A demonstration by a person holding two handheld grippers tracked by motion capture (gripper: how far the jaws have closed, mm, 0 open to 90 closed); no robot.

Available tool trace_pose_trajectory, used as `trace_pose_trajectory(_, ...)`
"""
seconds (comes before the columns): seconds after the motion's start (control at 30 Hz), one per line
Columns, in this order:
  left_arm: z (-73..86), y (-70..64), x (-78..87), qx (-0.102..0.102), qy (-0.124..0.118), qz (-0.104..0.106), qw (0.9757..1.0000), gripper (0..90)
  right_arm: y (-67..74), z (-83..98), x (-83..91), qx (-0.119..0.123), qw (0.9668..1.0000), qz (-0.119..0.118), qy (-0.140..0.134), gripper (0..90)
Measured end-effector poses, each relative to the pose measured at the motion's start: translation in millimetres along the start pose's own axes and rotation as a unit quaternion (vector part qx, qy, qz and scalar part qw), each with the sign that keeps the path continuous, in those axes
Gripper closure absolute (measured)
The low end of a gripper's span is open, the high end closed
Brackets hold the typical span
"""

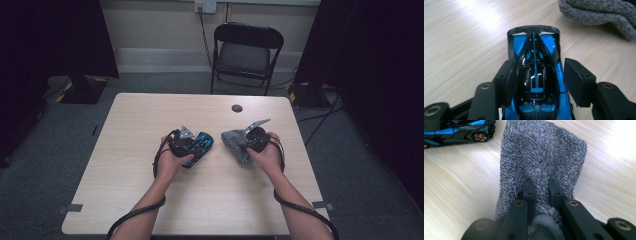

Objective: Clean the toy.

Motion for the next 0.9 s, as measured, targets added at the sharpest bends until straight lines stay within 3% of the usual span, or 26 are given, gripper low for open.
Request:
trace_pose_trajectory(0.03,1.9,-0.3,-1.3,-0.007,0.011,-0.001,0.9999,46.6,0.9,0.5,-0.8,0.0,1.0,-0.001,-0.001,79.6)
trace_pose_trajectory(0.2,3.6,1.6,-2.1,0.008,0.002,0.002,1.0,46.6,4.8,2.0,-4.1,0.008,1.0,-0.002,0.005,79.6)
trace_pose_trajectory(0.43,2.3,0.0,-2.5,0.006,0.009,-0.004,0.9999,47.0,13.4,3.5,-10.2,0.004,0.9999,0.008,0.008,79.6)
trace_pose_trajectory(0.6,2.8,0.2,-2.3,0.004,0.007,-0.003,1.0,47.2,28.3,2.0,-17.0,0.024,0.9995,0.011,0.017,79.5)
trace_pose_trajectory(0.9,3.3,-0.5,-2.1,0.004,0.004,-0.007,1.0,47.2,60.7,2.0,-27.1,0.052,0.9984,-0.012,0.021,79.2)
Point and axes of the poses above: each handheld gripper's, and its own axes: x roughly backward along the jaws, z roughly out of its underside, y roughly to its left, the point moved 3 cm from there along -x, roughly forward along the jaws, and after that the axes turned 10 degrees about -y, right-handed, at the moved point
